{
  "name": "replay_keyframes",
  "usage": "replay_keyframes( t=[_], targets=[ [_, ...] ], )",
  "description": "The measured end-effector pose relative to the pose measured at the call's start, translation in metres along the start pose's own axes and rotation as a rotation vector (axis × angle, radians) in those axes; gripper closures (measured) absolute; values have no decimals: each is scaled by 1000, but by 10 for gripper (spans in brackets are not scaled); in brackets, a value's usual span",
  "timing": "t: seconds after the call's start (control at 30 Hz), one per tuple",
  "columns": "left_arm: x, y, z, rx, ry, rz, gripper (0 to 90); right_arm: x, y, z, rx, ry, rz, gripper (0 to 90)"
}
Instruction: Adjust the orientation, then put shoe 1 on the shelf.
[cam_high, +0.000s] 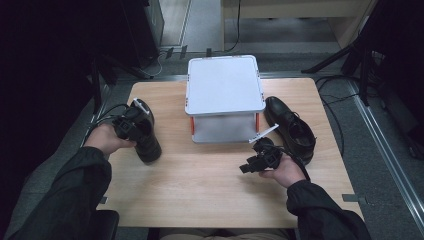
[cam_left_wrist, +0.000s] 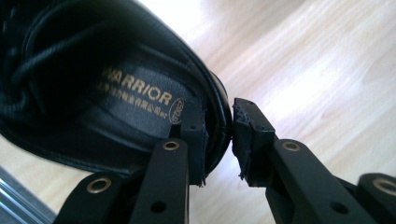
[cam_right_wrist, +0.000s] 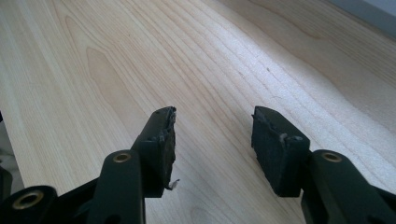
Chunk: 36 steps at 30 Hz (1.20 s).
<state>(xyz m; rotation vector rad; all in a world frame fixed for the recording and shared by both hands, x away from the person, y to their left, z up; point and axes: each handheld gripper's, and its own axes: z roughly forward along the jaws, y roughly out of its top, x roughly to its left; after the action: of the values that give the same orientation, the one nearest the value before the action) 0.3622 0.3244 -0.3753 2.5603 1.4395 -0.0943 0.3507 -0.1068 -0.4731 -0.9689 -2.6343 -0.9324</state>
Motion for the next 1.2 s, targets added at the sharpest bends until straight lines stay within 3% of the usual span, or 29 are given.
replay_keyframes(
  t=[0.13,0.3,0.53,0.67,0.83,1.2],
  targets=[
    [6,-15,0,5,-5,-13,750,1,1,1,5,4,0,506],
    [14,-30,-2,-25,-24,-49,752,0,0,0,0,0,5,506],
    [15,-28,-5,-56,-25,-88,696,0,1,0,2,2,1,506],
    [17,-26,-18,-97,-20,-152,654,0,0,0,1,2,5,503],
    [28,-29,-31,-146,-20,-276,626,0,0,0,2,2,1,502],
    [56,-42,-34,-153,2,-428,625,-1,0,0,5,-1,4,497]
  ],
)
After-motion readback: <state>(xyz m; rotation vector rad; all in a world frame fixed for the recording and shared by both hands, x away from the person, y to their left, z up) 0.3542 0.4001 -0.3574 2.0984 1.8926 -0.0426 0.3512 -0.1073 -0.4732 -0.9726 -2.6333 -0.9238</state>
